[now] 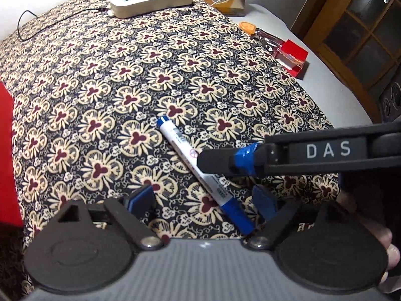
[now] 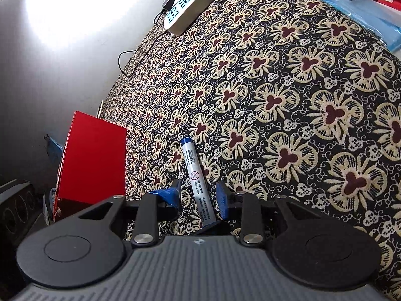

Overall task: Organize rigid objects
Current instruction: 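Close the right gripper on the marker while the left gripper closes on it too, then lift the marker with both grippers and carry it over the red box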

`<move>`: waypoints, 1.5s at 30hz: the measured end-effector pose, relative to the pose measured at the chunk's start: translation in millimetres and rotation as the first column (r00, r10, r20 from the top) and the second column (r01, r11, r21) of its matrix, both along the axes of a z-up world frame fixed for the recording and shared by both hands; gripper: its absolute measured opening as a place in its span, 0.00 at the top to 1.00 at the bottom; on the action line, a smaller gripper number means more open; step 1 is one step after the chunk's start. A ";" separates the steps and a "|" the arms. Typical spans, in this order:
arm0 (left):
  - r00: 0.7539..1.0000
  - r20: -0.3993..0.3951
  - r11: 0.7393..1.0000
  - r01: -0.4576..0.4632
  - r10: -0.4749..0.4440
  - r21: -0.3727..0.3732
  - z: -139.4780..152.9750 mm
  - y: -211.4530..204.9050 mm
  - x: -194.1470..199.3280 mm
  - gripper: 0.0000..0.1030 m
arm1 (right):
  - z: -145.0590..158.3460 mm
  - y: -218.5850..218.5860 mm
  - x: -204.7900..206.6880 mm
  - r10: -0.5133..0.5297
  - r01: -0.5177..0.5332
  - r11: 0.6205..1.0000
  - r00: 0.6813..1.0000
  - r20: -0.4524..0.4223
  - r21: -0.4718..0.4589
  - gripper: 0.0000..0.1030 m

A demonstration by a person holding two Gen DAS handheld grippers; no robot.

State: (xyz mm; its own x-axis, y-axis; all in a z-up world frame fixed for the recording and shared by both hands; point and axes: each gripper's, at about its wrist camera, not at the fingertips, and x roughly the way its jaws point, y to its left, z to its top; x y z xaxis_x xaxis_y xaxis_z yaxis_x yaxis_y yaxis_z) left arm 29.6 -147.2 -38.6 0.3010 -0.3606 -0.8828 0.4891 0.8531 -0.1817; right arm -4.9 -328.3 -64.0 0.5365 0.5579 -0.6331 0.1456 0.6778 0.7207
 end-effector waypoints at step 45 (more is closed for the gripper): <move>0.989 0.093 0.978 0.128 -0.114 -0.166 47.9 122.8 -21.4 0.90 | 13.9 159.1 12.7 -0.072 0.070 0.995 0.997 0.024 0.069 0.93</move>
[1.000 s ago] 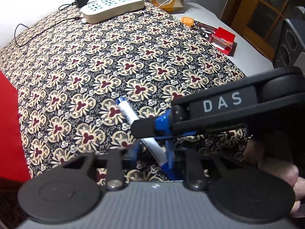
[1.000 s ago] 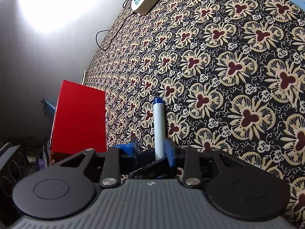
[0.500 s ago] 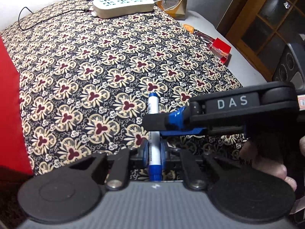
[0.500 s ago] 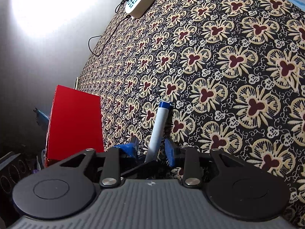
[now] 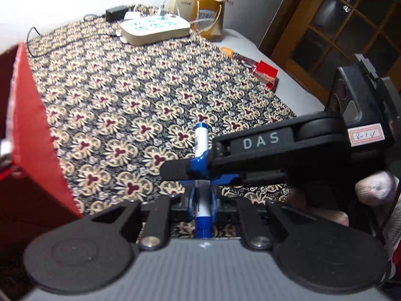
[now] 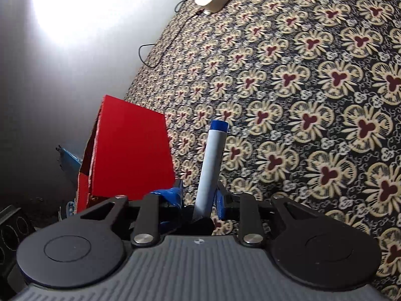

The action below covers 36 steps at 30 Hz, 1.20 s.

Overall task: Organize rigid objects
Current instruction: 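Lift the marker with both grippers and carry it over the red box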

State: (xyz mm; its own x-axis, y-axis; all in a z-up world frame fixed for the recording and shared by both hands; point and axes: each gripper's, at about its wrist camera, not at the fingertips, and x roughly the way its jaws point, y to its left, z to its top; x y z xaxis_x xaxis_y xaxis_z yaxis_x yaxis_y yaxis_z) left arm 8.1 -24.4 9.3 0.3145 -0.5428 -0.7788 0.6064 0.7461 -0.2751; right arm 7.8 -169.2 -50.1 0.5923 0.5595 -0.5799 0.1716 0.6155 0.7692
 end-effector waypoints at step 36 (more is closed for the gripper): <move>0.973 0.069 0.976 -0.219 0.219 -0.015 29.0 178.1 99.0 0.91 | 97.8 178.1 101.7 0.501 -0.310 0.622 0.863 0.061 -0.719 0.87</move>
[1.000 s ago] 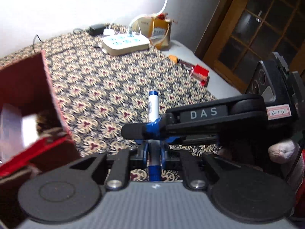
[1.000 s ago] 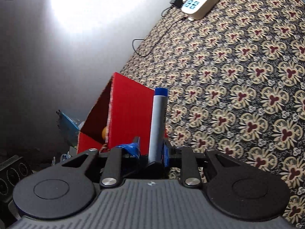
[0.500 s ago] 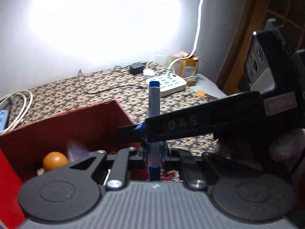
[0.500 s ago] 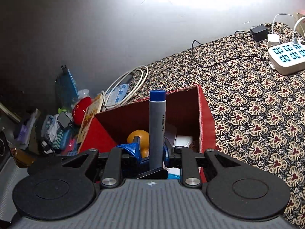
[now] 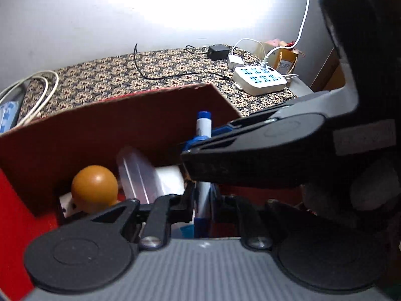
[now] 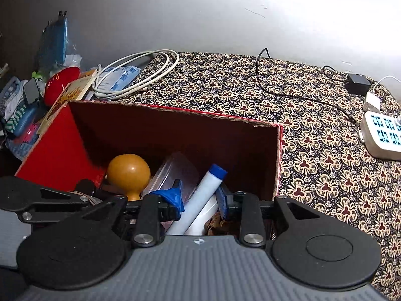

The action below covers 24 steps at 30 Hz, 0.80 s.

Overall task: Organize rigid objects
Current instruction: 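Lift the marker with both grippers and carry it over the red box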

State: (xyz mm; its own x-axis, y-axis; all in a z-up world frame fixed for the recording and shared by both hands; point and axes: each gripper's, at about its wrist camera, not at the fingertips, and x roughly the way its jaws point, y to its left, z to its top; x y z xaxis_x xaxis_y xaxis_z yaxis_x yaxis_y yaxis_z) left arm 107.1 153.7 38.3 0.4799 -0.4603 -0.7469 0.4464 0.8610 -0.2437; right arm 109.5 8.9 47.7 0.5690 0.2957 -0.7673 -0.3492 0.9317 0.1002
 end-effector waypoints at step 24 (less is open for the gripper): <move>0.945 0.160 0.924 -0.315 0.285 0.214 4.9 64.4 13.8 0.49 | -2.2 1.7 4.8 -0.032 0.035 0.999 0.996 0.086 -0.038 0.88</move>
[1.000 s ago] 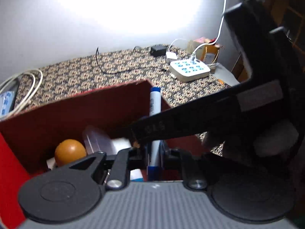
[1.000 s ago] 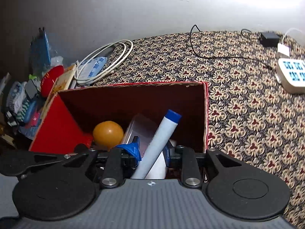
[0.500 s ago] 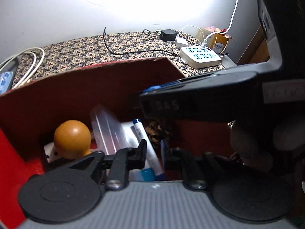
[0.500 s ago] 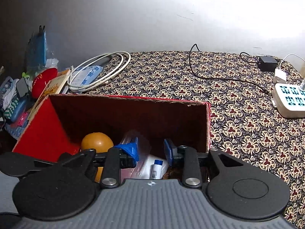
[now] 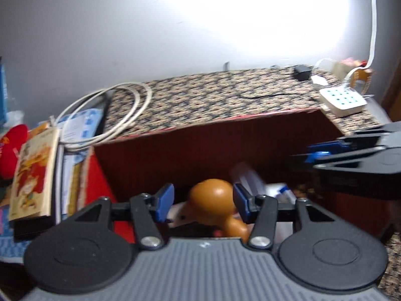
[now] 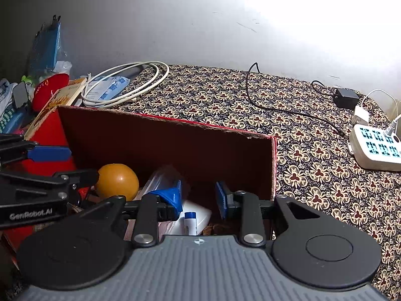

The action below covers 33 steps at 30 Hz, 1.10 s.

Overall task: Organize rigid objects
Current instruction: 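Lift the marker with both grippers and carry it over the red box, then lower the marker beside the clear case and open both grippers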

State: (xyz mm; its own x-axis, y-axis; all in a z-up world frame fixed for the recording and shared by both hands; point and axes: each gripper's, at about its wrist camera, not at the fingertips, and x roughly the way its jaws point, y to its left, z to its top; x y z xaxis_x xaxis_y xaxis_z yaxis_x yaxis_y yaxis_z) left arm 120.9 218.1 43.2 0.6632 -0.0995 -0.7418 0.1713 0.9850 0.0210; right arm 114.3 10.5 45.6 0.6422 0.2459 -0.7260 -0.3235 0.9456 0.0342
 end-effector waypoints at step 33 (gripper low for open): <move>0.988 -0.116 0.990 -0.089 0.102 0.111 -19.9 -11.8 -7.0 0.46 | -4.1 3.4 -16.5 0.059 -0.048 0.984 0.997 0.059 -0.170 0.90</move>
State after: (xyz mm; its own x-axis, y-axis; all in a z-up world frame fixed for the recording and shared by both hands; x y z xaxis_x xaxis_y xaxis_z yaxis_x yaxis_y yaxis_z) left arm 113.9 206.3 23.3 0.5706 0.0431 -0.8201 0.0844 0.9903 0.1107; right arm 97.8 13.9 41.5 0.6773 0.1594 -0.7182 -0.3704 0.9174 -0.1456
